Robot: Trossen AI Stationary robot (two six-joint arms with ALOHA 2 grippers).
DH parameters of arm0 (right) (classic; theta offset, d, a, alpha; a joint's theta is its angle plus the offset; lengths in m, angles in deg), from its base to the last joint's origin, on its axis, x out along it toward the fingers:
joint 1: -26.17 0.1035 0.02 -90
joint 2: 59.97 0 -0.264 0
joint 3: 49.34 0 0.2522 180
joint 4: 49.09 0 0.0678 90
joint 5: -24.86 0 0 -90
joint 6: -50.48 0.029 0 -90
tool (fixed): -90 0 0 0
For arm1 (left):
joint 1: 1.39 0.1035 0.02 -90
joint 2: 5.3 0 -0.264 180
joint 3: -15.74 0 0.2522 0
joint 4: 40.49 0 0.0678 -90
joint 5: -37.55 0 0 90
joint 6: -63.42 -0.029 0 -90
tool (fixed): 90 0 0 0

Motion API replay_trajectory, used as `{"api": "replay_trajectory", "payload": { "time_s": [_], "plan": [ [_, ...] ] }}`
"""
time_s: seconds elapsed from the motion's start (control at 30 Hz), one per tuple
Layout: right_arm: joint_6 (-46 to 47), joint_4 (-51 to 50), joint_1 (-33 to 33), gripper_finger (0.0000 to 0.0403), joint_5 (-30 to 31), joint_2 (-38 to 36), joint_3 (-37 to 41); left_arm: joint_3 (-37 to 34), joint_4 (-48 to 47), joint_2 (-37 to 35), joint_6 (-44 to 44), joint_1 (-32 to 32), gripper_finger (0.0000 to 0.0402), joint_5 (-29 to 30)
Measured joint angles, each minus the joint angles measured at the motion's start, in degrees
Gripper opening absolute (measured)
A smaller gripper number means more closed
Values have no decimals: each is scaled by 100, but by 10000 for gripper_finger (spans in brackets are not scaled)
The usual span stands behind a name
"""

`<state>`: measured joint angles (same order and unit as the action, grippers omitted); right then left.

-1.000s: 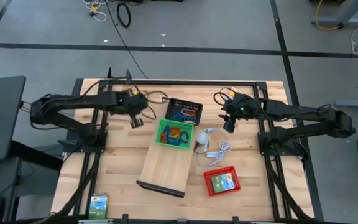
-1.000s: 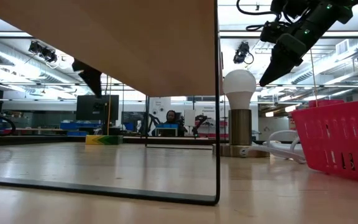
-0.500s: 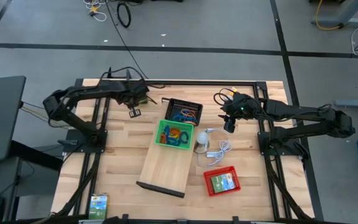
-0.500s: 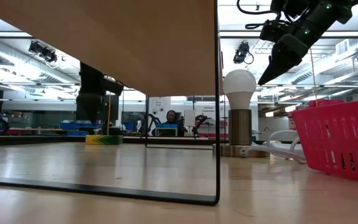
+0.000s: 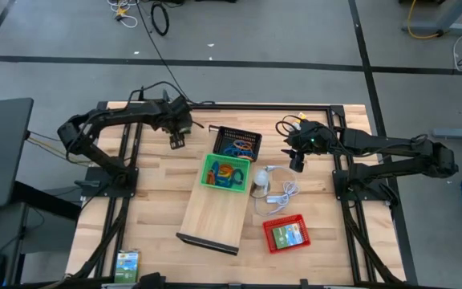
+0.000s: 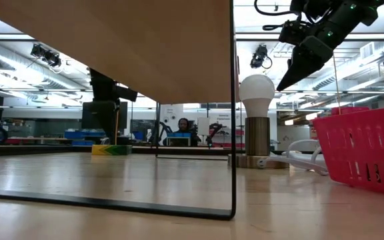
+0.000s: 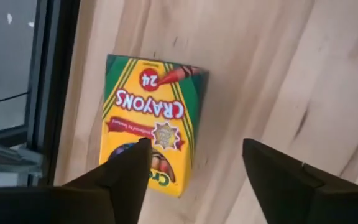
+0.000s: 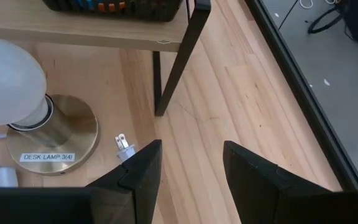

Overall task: Pick & Place Office Desk Supplies
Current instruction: Put the box of crayon into the red bin

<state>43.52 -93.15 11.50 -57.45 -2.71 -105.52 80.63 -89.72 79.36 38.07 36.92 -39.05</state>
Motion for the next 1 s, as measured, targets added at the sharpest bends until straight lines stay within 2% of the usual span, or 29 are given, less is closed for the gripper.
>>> {"api": "replay_trajectory", "payload": {
  "time_s": [0.1, 0.4, 0.57, 0.73, 0.87, 1.0],
  "plan": [
    [0, 0, 0, 181, 1, 0, 0, 0, 4, 0, -42, 105, 272, -106],
    [-44, 2, 0, 181, 1, 0, 0, -104, 21, 33, -378, 335, 270, -8],
    [-44, 10, 0, 181, 1, 0, 0, -155, 89, 439, -392, 499, 270, 13],
    [-39, 52, 0, 181, 1, 0, 0, -116, 208, 923, -772, 712, 264, 369],
    [-30, 52, -1, 181, 1, 0, 0, -103, 243, 1158, -911, 874, 228, 462],
    [-37, 54, 0, 181, 1, 0, -2, -111, 267, 1184, -975, 876, 136, 767]
  ]
}}
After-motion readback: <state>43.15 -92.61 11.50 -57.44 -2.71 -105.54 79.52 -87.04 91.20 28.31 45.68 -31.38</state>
